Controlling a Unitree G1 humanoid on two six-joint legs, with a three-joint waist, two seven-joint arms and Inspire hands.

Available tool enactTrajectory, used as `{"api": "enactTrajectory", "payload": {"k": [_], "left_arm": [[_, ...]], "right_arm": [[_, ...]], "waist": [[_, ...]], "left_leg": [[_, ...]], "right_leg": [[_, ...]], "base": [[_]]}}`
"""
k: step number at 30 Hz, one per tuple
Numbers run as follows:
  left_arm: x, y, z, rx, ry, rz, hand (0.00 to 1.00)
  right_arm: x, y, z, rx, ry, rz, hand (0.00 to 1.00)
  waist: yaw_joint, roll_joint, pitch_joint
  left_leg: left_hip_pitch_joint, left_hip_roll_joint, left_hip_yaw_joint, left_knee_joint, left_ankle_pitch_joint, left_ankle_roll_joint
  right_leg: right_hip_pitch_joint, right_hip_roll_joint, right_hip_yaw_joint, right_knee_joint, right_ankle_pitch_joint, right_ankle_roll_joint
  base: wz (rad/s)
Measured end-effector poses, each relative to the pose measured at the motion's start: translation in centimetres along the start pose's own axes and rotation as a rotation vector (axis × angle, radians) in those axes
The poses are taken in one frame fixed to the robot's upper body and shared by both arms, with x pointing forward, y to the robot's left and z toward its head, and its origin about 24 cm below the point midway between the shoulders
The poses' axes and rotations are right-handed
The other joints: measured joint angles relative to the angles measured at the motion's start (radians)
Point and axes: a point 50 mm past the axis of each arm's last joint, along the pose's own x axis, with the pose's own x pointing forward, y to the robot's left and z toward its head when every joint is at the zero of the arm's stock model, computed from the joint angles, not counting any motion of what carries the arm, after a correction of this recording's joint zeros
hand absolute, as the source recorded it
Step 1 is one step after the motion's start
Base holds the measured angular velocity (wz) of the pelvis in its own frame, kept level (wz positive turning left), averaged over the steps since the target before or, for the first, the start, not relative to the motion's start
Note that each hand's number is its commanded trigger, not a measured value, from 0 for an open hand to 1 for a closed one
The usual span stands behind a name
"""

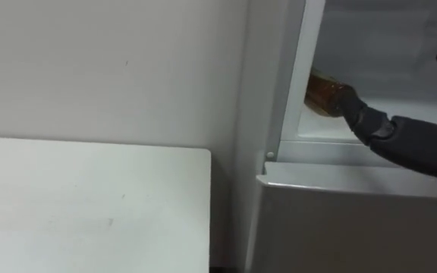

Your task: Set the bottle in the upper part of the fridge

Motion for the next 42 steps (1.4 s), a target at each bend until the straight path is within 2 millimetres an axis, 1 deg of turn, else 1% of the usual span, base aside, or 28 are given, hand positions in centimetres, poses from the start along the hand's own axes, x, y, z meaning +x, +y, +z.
{"api": "enactTrajectory", "payload": {"k": [3,5,6,8,10,13,15,17,21,23,24,26,28,29,32,34,35,38,42], "left_arm": [[0.0,0.0,-0.2,0.002,0.011,0.013,0.0],[0.1,0.0,-0.1,0.005,0.005,0.016,0.0],[0.1,-0.1,0.0,0.006,0.004,0.016,0.0],[0.1,-0.1,0.1,0.006,0.001,0.019,0.0],[0.1,-0.1,0.3,0.014,-0.004,0.026,0.0],[0.1,-0.2,0.3,0.026,-0.005,0.026,0.0],[0.1,-0.3,0.1,0.024,-0.002,0.023,0.0],[0.1,-0.3,0.1,0.023,-0.003,0.026,0.0],[0.0,-0.4,0.0,0.03,-0.001,0.024,0.0],[0.0,-0.5,0.0,0.031,-0.002,0.018,0.0],[0.0,-0.6,0.0,0.032,-0.004,0.015,0.0],[0.0,-0.8,0.1,0.03,-0.008,0.006,0.0],[0.0,-0.8,0.2,0.025,-0.012,0.005,0.0],[0.0,-0.8,0.2,0.024,-0.014,0.006,0.0],[0.1,-0.8,0.6,0.018,-0.023,0.006,0.0],[0.1,-0.8,0.6,0.008,-0.024,0.006,0.0],[0.1,-0.8,0.5,0.003,-0.021,0.006,0.0],[0.1,-0.9,0.5,0.008,-0.022,0.001,0.0],[0.0,-1.4,0.5,0.031,-0.025,-0.016,0.0]], "right_arm": [[-0.9,-0.7,-0.3,-0.056,-0.005,-0.09,0.0],[-1.7,-1.4,-0.4,-0.127,-0.019,-0.17,0.0],[-1.9,-1.6,-0.4,-0.147,-0.026,-0.2,0.0],[-2.3,-1.9,-0.3,-0.176,-0.039,-0.232,0.0],[-2.7,-2.1,-0.4,-0.187,-0.045,-0.267,0.0],[-3.5,-2.5,-0.7,-0.182,-0.025,-0.33,0.0],[-3.9,-2.8,-0.9,-0.19,-0.007,-0.357,0.0],[-4.5,-3.5,-1.8,-0.218,0.036,-0.405,0.0],[-5.6,-4.4,-3.1,-0.264,0.11,-0.45,0.0],[-6.1,-5.2,-4.2,-0.293,0.156,-0.481,0.0],[-6.4,-5.6,-4.9,-0.305,0.188,-0.497,0.0],[-6.7,-5.9,-5.3,-0.315,0.213,-0.513,0.0],[-6.8,-5.9,-5.4,-0.312,0.219,-0.519,0.0],[-6.9,-6.1,-5.6,-0.304,0.23,-0.527,0.0],[-7.7,-6.7,-6.6,-0.318,0.289,-0.553,0.0],[-8.4,-6.9,-6.9,-0.323,0.316,-0.568,0.0],[-8.9,-7.0,-7.2,-0.332,0.338,-0.576,0.0],[-10.3,-7.6,-7.9,-0.366,0.403,-0.587,0.0],[-11.6,-7.6,-8.9,-0.359,0.481,-0.585,0.0]], "waist": [[-0.005,0.004,-0.0011],[-0.006,0.012,-0.0036],[-0.007,0.018,-0.0046],[-0.008,0.027,-0.0041],[-0.006,0.035,-0.0036],[-0.009,0.043,-0.0059],[-0.009,0.043,-0.001],[-0.015,0.046,-0.0004],[-0.015,0.042,0.0015],[-0.016,0.033,0.0025],[-0.016,0.028,0.0017],[-0.016,0.026,0.0016],[-0.016,0.028,0.0014],[-0.015,0.032,-0.0003],[-0.013,0.032,-0.0014],[-0.01,0.035,-0.0016],[-0.006,0.038,0.0018],[-0.001,0.043,0.0025],[0.004,0.046,0.0057]], "left_leg": [[0.001,0.0,0.0,0.0,0.0,0.0],[-0.002,0.0,0.0,0.0,-0.001,0.001],[-0.001,0.0,0.001,0.0,-0.002,0.001],[-0.003,0.0,0.002,0.001,-0.003,0.001],[-0.006,0.0,0.003,0.001,-0.003,0.001],[-0.014,0.0,0.008,0.003,-0.003,0.001],[-0.013,-0.003,0.01,0.001,-0.003,0.002],[-0.01,-0.008,0.011,0.0,-0.002,0.002],[0.001,-0.009,0.013,-0.001,-0.002,0.002],[0.003,-0.009,0.012,-0.003,-0.003,0.002],[0.004,-0.009,0.012,-0.008,-0.003,0.001],[0.003,-0.009,0.013,-0.012,-0.003,0.001],[0.004,-0.009,0.017,-0.016,-0.003,0.001],[0.004,-0.009,0.018,-0.017,-0.003,0.001],[0.005,-0.009,0.018,-0.017,-0.004,0.0],[0.005,-0.009,0.018,-0.018,-0.004,-0.001],[0.006,-0.009,0.018,-0.018,-0.005,-0.001],[0.007,-0.009,0.018,-0.017,-0.005,-0.002],[0.008,-0.009,0.016,-0.017,-0.006,-0.003]], "right_leg": [[0.001,0.0,0.0,0.002,0.0,0.0],[-0.001,0.0,0.003,0.003,0.0,0.0],[-0.001,0.001,0.012,0.002,0.0,0.0],[-0.005,0.003,0.023,0.003,0.0,0.0],[-0.018,0.003,0.024,0.013,0.0,0.0],[-0.034,0.003,0.027,0.018,0.0,0.0],[-0.034,0.001,0.029,0.016,-0.002,-0.003],[-0.033,-0.001,0.029,0.017,-0.006,-0.001],[-0.031,-0.001,0.029,0.017,-0.009,0.0],[-0.025,0.0,0.032,0.014,-0.013,0.002],[-0.025,0.0,0.035,0.012,-0.014,0.003],[-0.029,0.0,0.038,0.012,-0.015,0.004],[-0.034,0.002,0.044,0.012,-0.016,0.004],[-0.032,0.003,0.045,0.01,-0.016,0.004],[-0.027,0.004,0.044,-0.002,-0.015,0.004],[-0.025,0.005,0.046,-0.002,-0.015,0.004],[-0.019,0.006,0.046,-0.003,-0.015,0.004],[-0.02,0.007,0.048,-0.003,-0.015,0.004],[-0.02,0.008,0.047,-0.002,-0.015,0.004]], "base": [[0.0],[-0.02],[-0.05],[-0.07],[-0.1],[-0.09],[-0.05],[0.0],[0.0],[0.0],[0.0],[-0.02],[-0.06],[-0.03],[0.0],[0.0],[0.0],[0.0],[0.0]]}}
